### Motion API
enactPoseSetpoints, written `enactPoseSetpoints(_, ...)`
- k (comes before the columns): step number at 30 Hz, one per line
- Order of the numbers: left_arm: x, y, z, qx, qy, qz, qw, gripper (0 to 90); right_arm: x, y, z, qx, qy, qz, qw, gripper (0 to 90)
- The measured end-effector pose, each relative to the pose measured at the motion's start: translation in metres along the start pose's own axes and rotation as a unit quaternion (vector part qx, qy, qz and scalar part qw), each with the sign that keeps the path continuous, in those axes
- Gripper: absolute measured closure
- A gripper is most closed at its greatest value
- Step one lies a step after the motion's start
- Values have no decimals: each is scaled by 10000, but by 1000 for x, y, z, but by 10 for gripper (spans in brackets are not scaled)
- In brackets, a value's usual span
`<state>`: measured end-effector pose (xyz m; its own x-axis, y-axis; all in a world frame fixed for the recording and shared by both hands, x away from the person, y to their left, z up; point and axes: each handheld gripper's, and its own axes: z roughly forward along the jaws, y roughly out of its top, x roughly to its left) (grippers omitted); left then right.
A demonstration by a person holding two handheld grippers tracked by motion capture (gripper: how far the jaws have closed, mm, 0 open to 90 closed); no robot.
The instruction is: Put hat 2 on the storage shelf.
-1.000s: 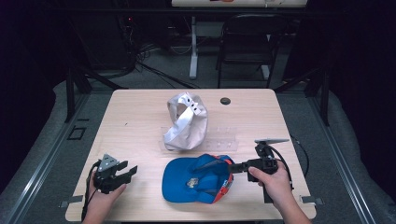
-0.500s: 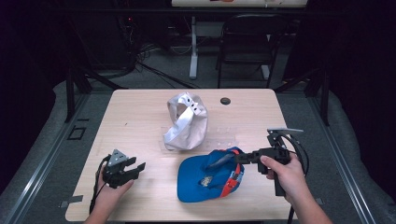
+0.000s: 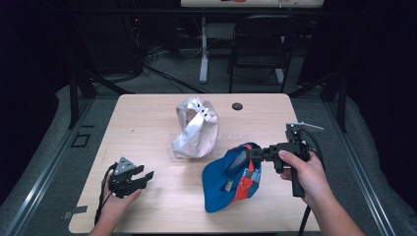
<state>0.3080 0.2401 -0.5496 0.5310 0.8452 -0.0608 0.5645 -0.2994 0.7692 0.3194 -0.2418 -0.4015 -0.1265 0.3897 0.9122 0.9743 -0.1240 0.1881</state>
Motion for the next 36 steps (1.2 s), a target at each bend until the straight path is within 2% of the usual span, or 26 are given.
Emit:
enactPoseSetpoints(8,0,0,0,0,-3,-4,10000,519,22,7,-12,-137,15,3,9999,780)
enactPoseSetpoints(15,1,0,0,1,23,-17,10000,517,36,12,-35,-518,-19,83,9986,780)
enactPoseSetpoints(20,2,0,0,-20,39,-34,10000,516,45,22,-46,-781,85,150,9968,780)
enactPoseSetpoints(29,4,1,0,-75,62,-127,9999,514,70,52,-43,-1049,-89,82,9944,780)
enactPoseSetpoints(30,4,1,-1,-19,45,-119,9999,514,72,57,-43,-1065,-138,54,9942,780)
enactPoseSetpoints(36,6,-1,-2,-43,58,-135,9999,514,77,78,-36,-1226,-187,23,9923,780)
